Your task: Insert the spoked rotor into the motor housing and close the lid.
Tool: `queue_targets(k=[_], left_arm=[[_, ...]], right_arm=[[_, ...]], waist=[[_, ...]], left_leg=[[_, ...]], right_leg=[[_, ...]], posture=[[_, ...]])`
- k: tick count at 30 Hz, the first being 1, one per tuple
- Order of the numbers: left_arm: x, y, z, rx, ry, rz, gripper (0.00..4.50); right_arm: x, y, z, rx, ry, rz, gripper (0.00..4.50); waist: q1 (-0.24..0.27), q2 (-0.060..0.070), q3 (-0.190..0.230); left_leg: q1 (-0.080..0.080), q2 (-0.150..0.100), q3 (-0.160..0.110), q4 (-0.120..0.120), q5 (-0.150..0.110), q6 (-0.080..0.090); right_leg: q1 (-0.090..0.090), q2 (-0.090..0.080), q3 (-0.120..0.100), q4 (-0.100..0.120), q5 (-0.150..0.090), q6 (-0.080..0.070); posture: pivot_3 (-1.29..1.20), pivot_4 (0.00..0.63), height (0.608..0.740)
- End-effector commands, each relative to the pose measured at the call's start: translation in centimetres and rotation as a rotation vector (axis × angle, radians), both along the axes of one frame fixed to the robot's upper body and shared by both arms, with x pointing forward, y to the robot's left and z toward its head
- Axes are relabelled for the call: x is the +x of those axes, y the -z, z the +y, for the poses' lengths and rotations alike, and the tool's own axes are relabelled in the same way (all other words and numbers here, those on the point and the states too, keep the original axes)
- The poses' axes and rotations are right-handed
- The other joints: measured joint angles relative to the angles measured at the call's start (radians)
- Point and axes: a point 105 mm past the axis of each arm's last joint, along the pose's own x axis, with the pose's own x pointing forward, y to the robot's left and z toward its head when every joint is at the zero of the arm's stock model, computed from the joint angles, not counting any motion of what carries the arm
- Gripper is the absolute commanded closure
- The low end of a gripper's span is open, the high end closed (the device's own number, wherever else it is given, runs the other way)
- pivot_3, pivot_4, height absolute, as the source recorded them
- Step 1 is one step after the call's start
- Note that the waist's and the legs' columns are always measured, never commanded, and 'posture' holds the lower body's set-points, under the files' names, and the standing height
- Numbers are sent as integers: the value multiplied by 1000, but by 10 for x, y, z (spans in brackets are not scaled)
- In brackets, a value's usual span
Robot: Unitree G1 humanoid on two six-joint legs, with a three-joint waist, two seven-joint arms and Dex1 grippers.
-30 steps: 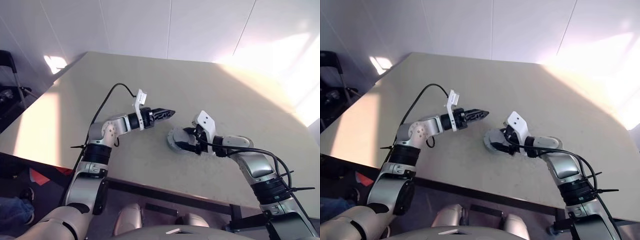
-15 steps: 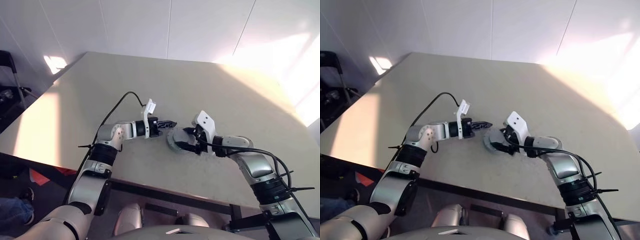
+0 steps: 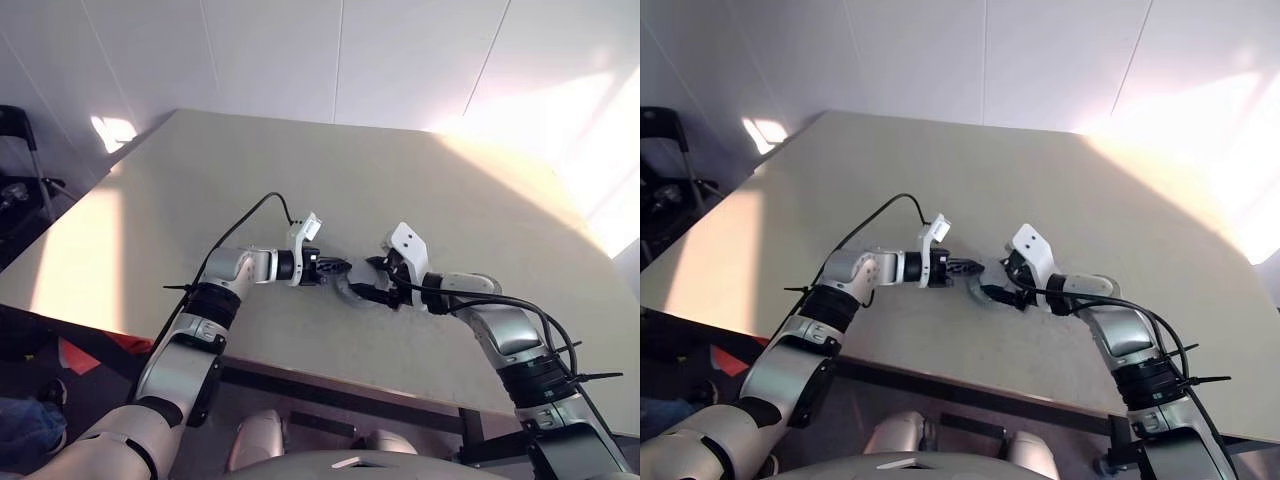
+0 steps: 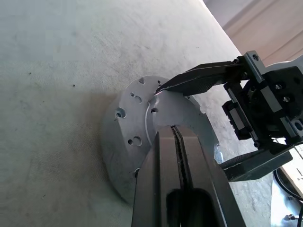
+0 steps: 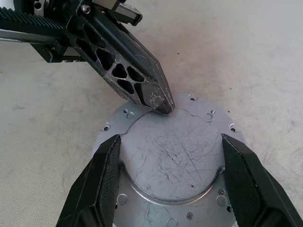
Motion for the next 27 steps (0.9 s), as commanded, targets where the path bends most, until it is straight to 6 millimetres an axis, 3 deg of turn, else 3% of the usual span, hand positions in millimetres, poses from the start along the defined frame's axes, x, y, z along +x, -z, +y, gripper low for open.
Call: queue_targets(k=[1,2,6,13,27], left_arm=[[0,24,12,106,-44,45,4500],[0,24,13,105,-46,44,4500],[1,24,12,95,-52,41,4500],[3,14,8,35,-44,23,4500],[4,-18,-2,-159,-17,-41,4500]], right_arm=[[0,-8,-4,30,6,16,364],[-1,-10,-3,37,1,11,38],[0,-31,-2,60,-3,-55,11],[7,-81,-4,238,42,-107,11],[11,-82,-20,312,164,13,11]], waist=[[0,0,0],[0,0,-1],[2,0,-1],[3,1,-1],[3,2,-1]], left_leg=[[0,-1,0,-4,1,-1],[0,-1,0,-9,2,-4],[-4,-2,0,-10,2,-2],[-23,-2,0,-10,3,3],[-27,-2,0,-8,2,5]], right_leg=[[1,0,0,-4,0,0],[2,0,0,-9,0,0],[1,0,0,-8,6,-8],[-16,0,0,-6,6,-8],[-20,0,0,-4,6,-8]], posture=[[0,0,740],[0,0,740],[0,0,740],[0,0,740],[0,0,740]])
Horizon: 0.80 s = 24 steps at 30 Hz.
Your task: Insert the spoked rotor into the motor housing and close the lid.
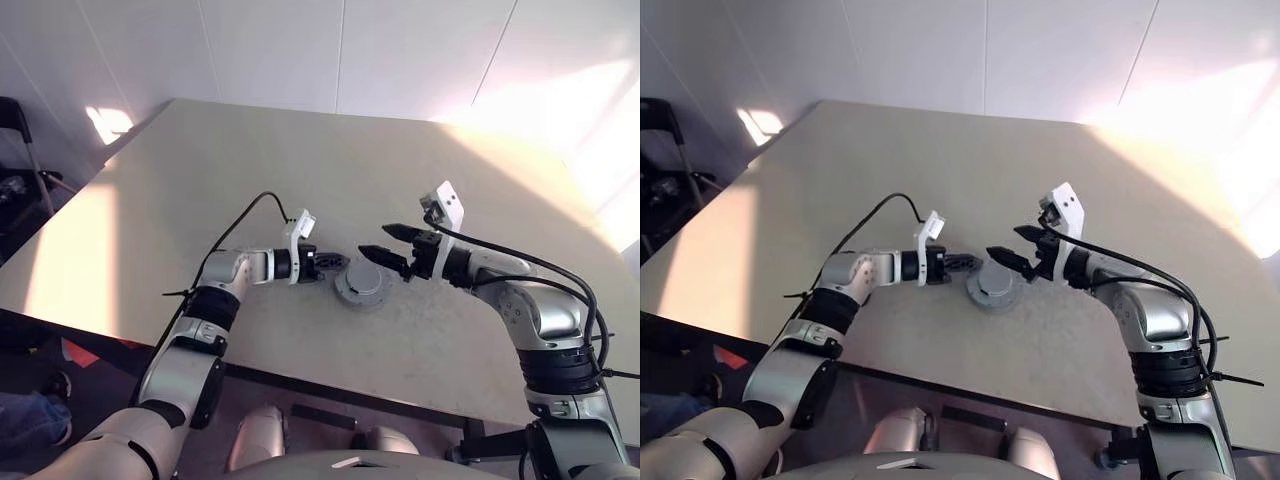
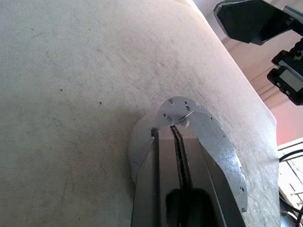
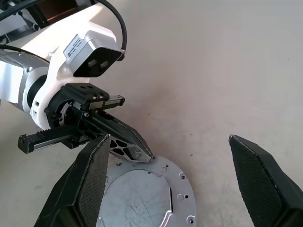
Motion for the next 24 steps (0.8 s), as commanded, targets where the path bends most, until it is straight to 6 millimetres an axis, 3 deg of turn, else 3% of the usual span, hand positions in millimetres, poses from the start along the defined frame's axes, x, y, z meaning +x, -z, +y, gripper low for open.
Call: queue_targets(k=[1,6,11,17,24], left_arm=[[0,-11,-4,-54,10,-19,4500],[0,-10,-3,-47,7,-18,4500],[3,-9,0,-39,-7,-20,4500],[5,-7,4,-34,-27,-20,4500],[9,-7,8,-29,-42,-26,4500]], right_arm=[[-1,-17,-4,49,16,3,11],[-2,-12,-18,162,95,191,11],[-12,-2,-25,421,150,518,11],[-33,31,-25,426,206,689,11],[-52,48,-26,370,211,762,11]], waist=[[0,0,0],[0,0,0],[0,0,0],[9,1,0],[11,1,1]], left_leg=[[0,0,0,0,0,0],[-1,0,0,0,0,0],[0,0,0,0,3,-5],[0,1,0,1,6,-9],[3,1,0,0,5,-16]], right_leg=[[0,0,0,0,0,0],[-1,0,0,1,0,0],[-3,0,0,4,0,-1],[-7,0,0,14,-3,-5],[-5,0,0,14,-3,-4]], posture=[[0,0,740],[0,0,740],[0,0,740],[0,0,740],[0,0,740]])
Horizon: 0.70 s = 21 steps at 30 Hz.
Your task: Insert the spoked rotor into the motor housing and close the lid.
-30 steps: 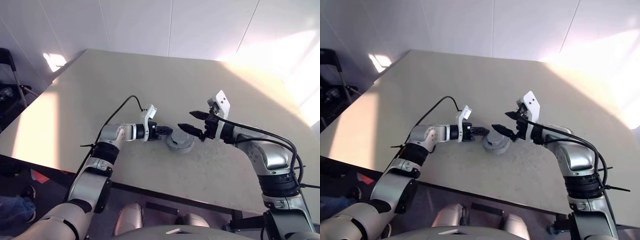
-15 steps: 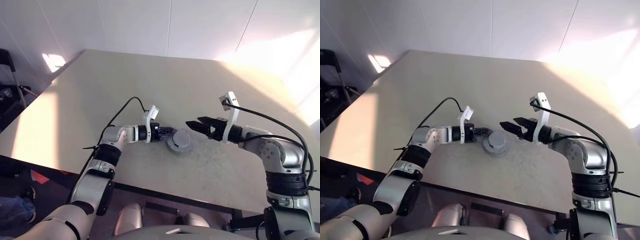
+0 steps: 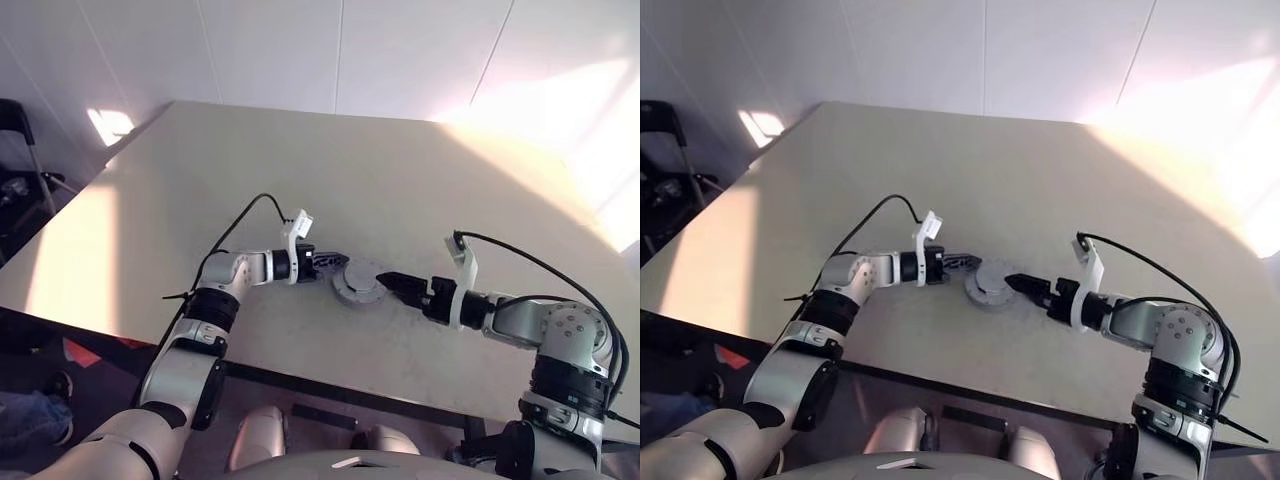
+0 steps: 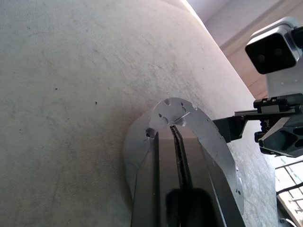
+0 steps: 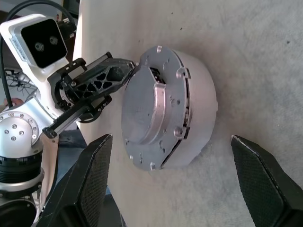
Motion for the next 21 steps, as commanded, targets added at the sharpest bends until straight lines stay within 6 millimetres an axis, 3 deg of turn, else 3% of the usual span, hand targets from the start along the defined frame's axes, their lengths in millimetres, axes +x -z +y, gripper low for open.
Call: queue_targets(k=[1,11,21], left_arm=[[7,-10,3,-10,-14,-37,4500],[11,-10,4,-3,-29,-45,4500],[13,-10,6,1,-42,-51,4500]], right_arm=[[-6,-4,2,-7,-34,-8,11],[-5,-3,33,72,-69,17,11],[25,-12,46,104,9,7,11]], waist=[[2,0,0],[-1,0,0],[-13,0,0]], left_leg=[[1,0,0,0,0,0],[1,0,0,-2,1,-1],[1,0,0,-4,3,-5]], right_leg=[[1,0,0,0,0,0],[0,0,0,0,0,0],[-1,0,0,1,0,0]], posture=[[0,0,740],[0,0,740],[0,0,740]])
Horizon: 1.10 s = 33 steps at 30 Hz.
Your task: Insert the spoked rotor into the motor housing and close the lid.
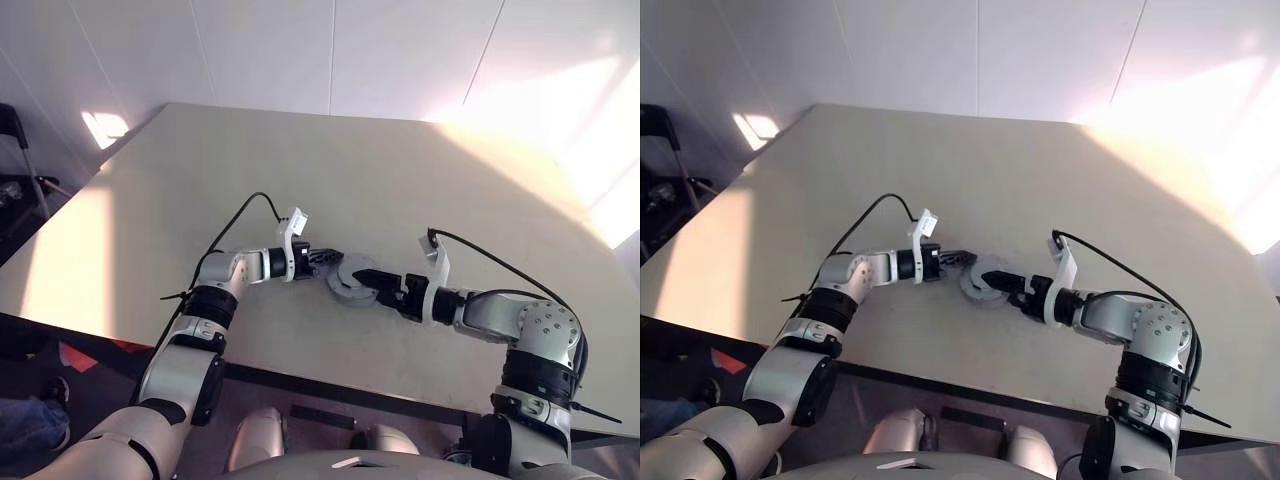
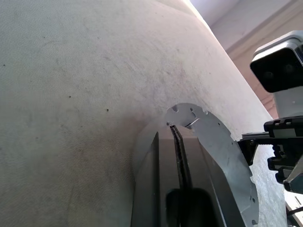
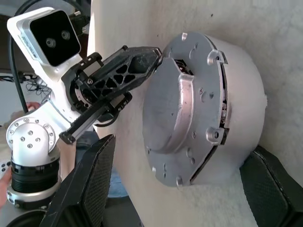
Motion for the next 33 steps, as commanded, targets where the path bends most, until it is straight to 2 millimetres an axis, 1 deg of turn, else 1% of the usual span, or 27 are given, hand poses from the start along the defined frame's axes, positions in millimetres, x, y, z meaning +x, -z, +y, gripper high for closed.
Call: queue_targets(k=[1,9,10,12,15,16,17,27,30,33], left_arm=[[6,-11,0,-5,-8,-42,4500],[8,-12,2,-2,-17,-50,4500],[8,-12,3,-2,-17,-51,4500],[9,-12,3,-1,-18,-52,4500],[9,-13,3,-1,-19,-53,4500],[9,-13,3,-2,-20,-53,4500],[9,-13,3,-1,-21,-53,4500],[12,-14,5,-9,-37,-57,4500],[20,-22,13,-58,-97,-62,4500],[29,-29,28,-109,-175,-58,4500]], right_arm=[[11,-14,8,33,8,-49,11],[16,-16,17,30,-1,-57,11],[16,-16,19,28,-6,-57,381],[15,-14,20,26,-9,-53,910],[15,-14,21,27,-10,-52,1954],[16,-15,21,27,-11,-56,2244],[16,-15,21,26,-11,-59,2379],[24,-19,16,43,44,-67,2420],[36,-21,7,56,114,-65,2420],[53,-32,-3,91,203,-90,2420]], waist=[[1,0,0],[1,0,0],[1,0,0],[1,0,0],[1,0,0],[1,0,0],[1,0,0],[1,0,0],[1,0,0],[2,0,0]], left_leg=[[0,0,0,0,0,0],[-5,0,0,-3,0,0],[-5,0,0,-3,0,0],[-5,0,0,-3,0,0],[-5,0,0,-3,0,0],[-5,0,0,-3,0,0],[-5,0,0,-3,0,0],[-5,0,0,-3,1,-1],[-5,0,0,-3,1,-1],[-5,0,0,-3,1,-2]], right_leg=[[0,0,0,0,0,0],[-6,0,0,0,0,1],[-6,0,0,0,0,1],[-6,0,0,0,0,1],[-7,0,0,0,0,1],[-6,0,0,0,0,0],[-6,0,0,0,0,0],[-6,0,0,0,0,0],[-6,0,0,1,0,0],[-7,0,0,1,0,0]], posture=[[0,0,740],[0,0,740],[0,0,740],[0,0,740],[0,0,740],[0,0,740],[0,0,740],[0,0,740],[0,0,740],[0,0,740]])
